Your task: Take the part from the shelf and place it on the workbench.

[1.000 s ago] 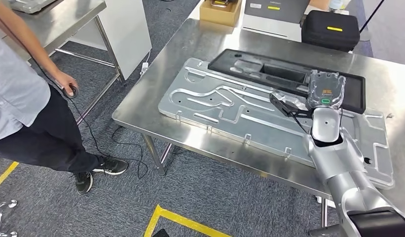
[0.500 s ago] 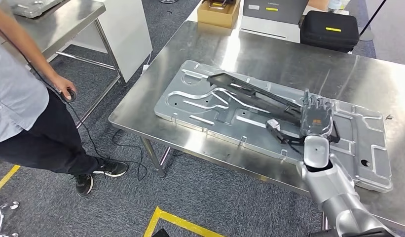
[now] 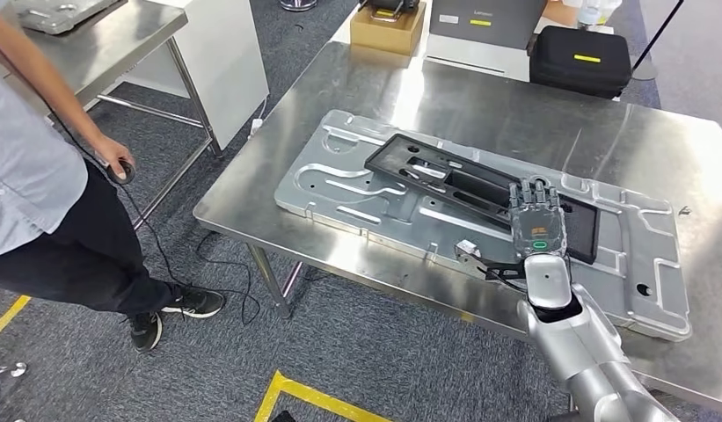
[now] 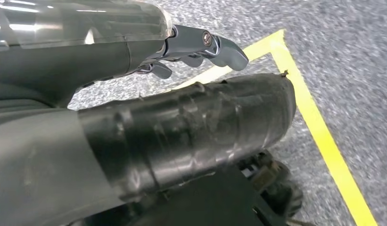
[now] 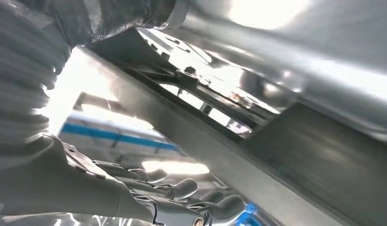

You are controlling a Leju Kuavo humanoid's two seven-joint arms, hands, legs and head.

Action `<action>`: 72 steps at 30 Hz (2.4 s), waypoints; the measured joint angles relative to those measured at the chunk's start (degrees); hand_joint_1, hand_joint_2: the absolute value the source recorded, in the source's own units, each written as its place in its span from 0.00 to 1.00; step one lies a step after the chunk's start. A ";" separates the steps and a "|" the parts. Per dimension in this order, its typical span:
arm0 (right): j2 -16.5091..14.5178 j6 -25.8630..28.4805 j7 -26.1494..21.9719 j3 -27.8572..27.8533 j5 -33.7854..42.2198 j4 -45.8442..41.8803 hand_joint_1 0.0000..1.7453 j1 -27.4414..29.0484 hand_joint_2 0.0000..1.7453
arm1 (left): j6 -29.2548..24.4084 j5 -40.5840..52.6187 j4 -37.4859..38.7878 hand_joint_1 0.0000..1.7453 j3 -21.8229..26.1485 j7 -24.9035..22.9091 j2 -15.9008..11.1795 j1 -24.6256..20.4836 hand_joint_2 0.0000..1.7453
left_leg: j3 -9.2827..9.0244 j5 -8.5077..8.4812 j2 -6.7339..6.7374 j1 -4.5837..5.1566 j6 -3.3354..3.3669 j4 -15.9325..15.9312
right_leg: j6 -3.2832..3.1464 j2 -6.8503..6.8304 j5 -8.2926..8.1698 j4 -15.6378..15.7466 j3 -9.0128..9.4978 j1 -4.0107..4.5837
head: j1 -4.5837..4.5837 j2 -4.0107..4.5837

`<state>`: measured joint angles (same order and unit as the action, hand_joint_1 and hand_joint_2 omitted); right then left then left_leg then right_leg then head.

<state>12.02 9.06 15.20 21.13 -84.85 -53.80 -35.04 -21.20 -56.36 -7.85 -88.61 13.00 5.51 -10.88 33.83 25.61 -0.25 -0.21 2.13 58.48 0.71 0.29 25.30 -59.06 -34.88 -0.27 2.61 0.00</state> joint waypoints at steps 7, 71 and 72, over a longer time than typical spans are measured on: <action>6.25 -6.75 -1.79 0.50 1.61 -11.51 0.00 5.67 0.00 | -0.75 -2.36 0.00 0.00 0.84 1.39 -0.36 1.68 0.00 | 0.04 -0.71 -0.06 -0.28 1.09 -0.67 | 1.44 -0.09 7.33 -14.80 -6.35 -0.64 | 0.14 0.00; -16.94 30.67 -42.45 -25.13 49.72 -61.76 0.00 52.85 0.00 | -7.07 -9.08 0.00 0.00 3.39 2.78 -0.25 3.85 0.00 | -2.59 1.83 0.66 0.10 1.17 -0.38 | 0.61 -0.34 5.08 -6.90 0.30 -0.41 | 0.00 0.00; -16.94 30.67 -42.49 -25.13 49.72 -61.78 0.00 52.86 0.00 | -7.07 -9.08 0.00 0.00 3.39 2.78 -0.20 3.79 0.00 | -2.51 1.85 0.64 0.22 1.02 -0.23 | 0.31 -0.35 3.86 -3.26 2.17 -0.25 | 0.00 0.00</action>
<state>-4.92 39.74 -27.29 -4.00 -35.12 -115.59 17.82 -28.26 -65.44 -7.85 -85.22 15.78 5.31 -7.09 31.32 27.46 0.38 0.01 3.15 58.25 1.02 -0.06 29.16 -62.32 -32.70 -0.52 2.60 0.00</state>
